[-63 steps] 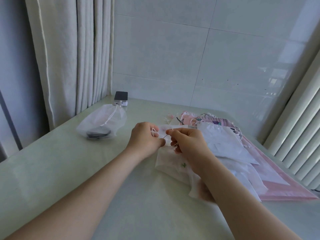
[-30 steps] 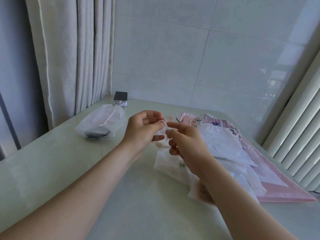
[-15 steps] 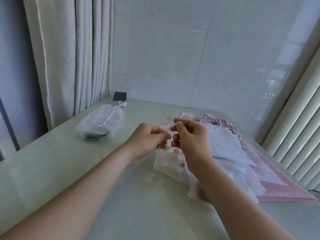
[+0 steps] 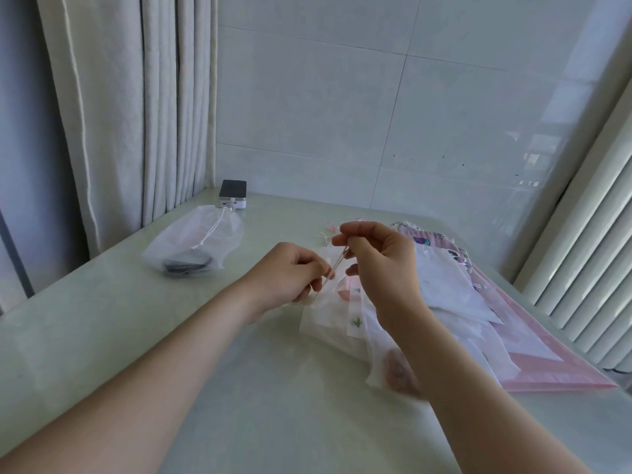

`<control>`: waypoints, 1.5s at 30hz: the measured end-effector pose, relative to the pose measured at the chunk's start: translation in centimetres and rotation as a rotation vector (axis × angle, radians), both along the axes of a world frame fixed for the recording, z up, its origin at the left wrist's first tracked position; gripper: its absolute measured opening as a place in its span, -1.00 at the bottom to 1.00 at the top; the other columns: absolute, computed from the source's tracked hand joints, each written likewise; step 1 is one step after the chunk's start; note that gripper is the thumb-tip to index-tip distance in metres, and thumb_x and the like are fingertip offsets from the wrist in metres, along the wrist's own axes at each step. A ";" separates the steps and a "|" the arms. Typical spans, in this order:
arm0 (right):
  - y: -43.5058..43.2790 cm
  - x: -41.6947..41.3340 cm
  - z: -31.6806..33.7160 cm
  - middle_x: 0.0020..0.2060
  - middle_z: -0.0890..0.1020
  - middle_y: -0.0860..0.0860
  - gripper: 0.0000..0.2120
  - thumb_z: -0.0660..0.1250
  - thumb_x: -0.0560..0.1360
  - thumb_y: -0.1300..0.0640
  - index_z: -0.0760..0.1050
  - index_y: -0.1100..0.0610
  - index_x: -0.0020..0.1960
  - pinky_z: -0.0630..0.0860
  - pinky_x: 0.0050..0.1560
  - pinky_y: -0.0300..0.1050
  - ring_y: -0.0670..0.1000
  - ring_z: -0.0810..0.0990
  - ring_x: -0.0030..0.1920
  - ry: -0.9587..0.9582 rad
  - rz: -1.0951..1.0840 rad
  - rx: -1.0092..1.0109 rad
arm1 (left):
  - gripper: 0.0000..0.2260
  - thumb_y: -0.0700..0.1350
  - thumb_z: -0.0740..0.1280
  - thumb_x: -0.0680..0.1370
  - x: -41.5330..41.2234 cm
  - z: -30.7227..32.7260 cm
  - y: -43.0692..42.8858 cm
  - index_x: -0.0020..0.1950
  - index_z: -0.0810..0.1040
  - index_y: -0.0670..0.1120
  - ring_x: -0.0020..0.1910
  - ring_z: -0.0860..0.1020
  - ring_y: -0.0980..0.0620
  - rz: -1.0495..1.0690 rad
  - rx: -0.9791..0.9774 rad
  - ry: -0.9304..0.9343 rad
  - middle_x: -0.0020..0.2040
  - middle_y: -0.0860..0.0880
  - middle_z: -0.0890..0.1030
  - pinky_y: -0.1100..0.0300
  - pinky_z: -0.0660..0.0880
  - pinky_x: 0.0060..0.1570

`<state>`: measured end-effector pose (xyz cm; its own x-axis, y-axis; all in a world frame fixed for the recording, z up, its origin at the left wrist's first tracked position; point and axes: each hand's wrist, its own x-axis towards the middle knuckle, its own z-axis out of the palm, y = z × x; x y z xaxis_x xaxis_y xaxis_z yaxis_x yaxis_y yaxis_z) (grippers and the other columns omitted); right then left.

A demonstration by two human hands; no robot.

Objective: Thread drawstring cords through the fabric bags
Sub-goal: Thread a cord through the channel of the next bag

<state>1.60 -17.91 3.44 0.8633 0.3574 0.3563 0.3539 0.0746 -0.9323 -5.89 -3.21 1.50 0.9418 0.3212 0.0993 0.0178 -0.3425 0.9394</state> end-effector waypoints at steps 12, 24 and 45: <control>-0.1 0.4 -0.9 -0.05 0.70 -0.03 -0.60 0.17 0.65 0.28 0.41 -0.01 0.43 0.62 -0.22 -0.06 -0.05 0.69 -0.28 -0.366 0.044 -0.297 | -0.72 -0.12 0.30 0.67 -0.3 0.8 0.1 -0.13 0.75 -0.11 -0.33 0.43 0.02 -0.119 -0.021 0.010 -0.25 -0.05 0.63 0.19 0.37 -0.28; 0.2 1.3 -1.9 -0.05 0.47 -0.17 -0.75 0.54 0.46 0.07 0.58 -0.01 0.11 0.38 -0.05 -0.35 -0.24 0.48 -0.11 -0.772 -0.079 -0.457 | -0.78 -0.15 0.36 0.60 0.0 1.1 0.4 -0.02 0.67 -0.32 -0.38 0.46 -0.01 0.006 -0.343 0.084 -0.26 -0.13 0.54 0.15 0.37 -0.31; 0.3 1.2 -1.7 -0.23 0.60 -0.04 -0.83 0.34 0.57 0.19 0.69 0.12 -0.11 0.45 -0.06 -0.11 -0.01 0.53 -0.14 -0.771 -0.073 -0.655 | -0.58 -0.21 0.49 0.30 0.0 0.3 1.0 0.11 0.48 -0.02 -0.05 0.68 -0.01 0.244 -0.057 -0.070 0.12 -0.02 0.60 -0.04 0.63 0.03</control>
<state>2.76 -17.63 1.72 0.5082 0.6380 0.5786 0.8598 -0.4151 -0.2975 -5.87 -2.21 1.77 0.8270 0.5453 0.1365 0.0278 -0.2821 0.9590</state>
